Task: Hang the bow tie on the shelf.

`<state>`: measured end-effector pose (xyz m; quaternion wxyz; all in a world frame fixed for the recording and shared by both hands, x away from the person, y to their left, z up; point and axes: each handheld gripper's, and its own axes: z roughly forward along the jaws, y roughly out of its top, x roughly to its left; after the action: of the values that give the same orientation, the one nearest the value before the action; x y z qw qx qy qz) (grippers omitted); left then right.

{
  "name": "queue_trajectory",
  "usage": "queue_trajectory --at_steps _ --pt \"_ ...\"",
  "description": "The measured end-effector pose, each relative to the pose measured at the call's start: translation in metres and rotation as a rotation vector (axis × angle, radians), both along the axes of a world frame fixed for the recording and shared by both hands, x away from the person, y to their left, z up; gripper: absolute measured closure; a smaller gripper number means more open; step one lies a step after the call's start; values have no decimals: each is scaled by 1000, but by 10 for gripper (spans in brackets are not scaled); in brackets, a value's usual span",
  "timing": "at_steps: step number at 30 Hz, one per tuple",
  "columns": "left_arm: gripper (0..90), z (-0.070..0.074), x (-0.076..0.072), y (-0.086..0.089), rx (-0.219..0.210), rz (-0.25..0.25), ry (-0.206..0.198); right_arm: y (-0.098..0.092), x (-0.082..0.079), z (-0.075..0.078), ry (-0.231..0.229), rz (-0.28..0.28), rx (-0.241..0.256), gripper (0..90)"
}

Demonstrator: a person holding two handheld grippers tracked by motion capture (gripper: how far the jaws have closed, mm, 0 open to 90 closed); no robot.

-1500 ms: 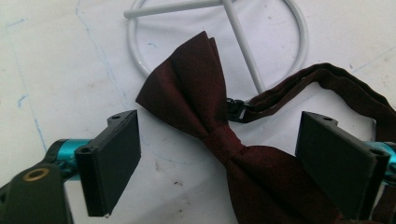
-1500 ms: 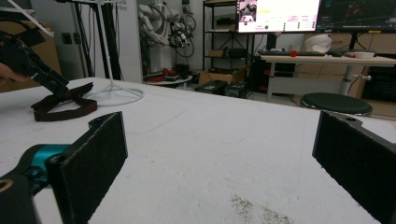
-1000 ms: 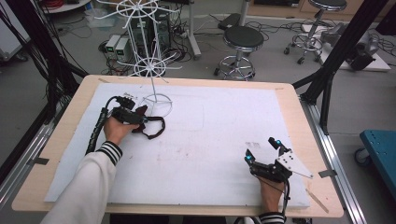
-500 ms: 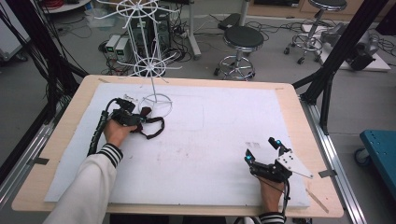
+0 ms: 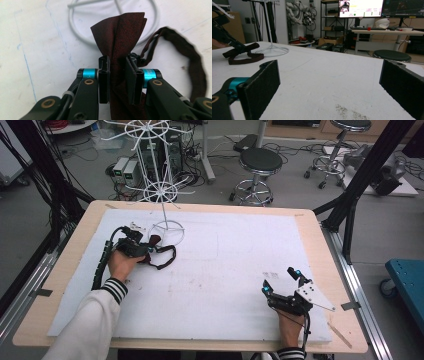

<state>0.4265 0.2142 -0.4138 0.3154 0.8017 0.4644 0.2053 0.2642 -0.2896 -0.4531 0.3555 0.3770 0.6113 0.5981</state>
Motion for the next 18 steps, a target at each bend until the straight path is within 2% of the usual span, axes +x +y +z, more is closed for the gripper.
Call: queue_trajectory --at_steps 4,9,14,18 --pt "749 13 -8 2 -31 -12 -42 0 0 0 0 0 1 25" --pt "749 24 -16 7 -50 -29 -69 0 0 0 0 0 2 25" --pt "749 30 -21 9 -39 -45 -75 0 0 0 0 1 -1 25" --pt "749 33 -23 11 -57 -47 -79 0 0 0 2 0 2 24"
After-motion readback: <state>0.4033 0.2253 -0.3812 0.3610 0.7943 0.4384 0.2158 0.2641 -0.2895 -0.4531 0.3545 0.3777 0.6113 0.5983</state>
